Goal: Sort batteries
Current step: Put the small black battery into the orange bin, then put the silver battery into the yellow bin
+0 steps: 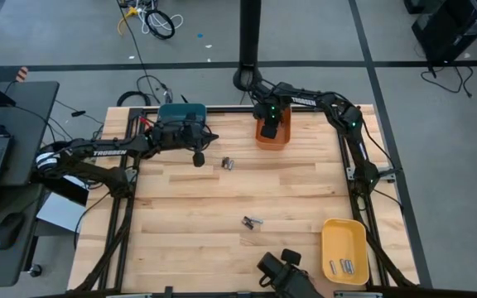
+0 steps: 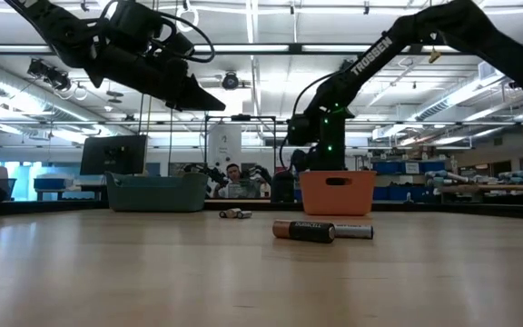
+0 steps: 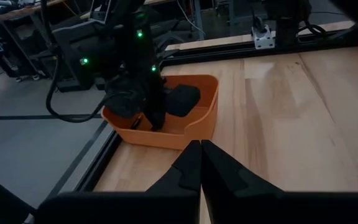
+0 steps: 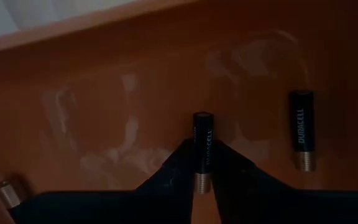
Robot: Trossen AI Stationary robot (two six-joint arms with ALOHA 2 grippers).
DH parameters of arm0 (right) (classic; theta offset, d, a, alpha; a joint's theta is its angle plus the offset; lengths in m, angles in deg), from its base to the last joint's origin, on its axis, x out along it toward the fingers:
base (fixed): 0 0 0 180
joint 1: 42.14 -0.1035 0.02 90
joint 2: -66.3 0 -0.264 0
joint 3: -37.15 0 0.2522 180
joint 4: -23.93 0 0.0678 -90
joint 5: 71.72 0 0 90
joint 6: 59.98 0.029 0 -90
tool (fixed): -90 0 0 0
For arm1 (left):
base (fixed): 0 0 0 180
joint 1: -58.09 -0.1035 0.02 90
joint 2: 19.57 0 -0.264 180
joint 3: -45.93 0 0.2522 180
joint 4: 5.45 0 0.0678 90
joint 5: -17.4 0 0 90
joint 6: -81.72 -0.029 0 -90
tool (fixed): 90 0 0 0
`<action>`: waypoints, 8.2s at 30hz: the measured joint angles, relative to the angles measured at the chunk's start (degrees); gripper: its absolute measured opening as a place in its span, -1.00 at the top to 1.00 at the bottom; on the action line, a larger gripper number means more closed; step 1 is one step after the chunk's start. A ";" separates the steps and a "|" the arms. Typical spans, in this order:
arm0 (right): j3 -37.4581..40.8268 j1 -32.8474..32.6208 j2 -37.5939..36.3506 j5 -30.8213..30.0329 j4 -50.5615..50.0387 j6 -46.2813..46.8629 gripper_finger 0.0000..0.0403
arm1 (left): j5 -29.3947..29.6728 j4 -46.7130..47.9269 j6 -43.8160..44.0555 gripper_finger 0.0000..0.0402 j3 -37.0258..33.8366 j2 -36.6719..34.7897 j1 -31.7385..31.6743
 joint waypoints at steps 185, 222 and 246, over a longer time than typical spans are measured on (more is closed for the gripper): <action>56.28 -39.24 -49.81 -2.90 51.00 23.10 0.88 | 10.43 45.63 3.73 0.80 34.34 41.62 14.69; 61.31 -34.80 -20.22 0.19 93.55 26.53 0.26 | 2.35 35.29 2.84 0.82 34.29 41.66 16.06; 61.31 -34.97 -20.26 0.73 93.27 25.83 0.76 | 0.64 32.47 3.32 0.81 34.32 41.48 16.38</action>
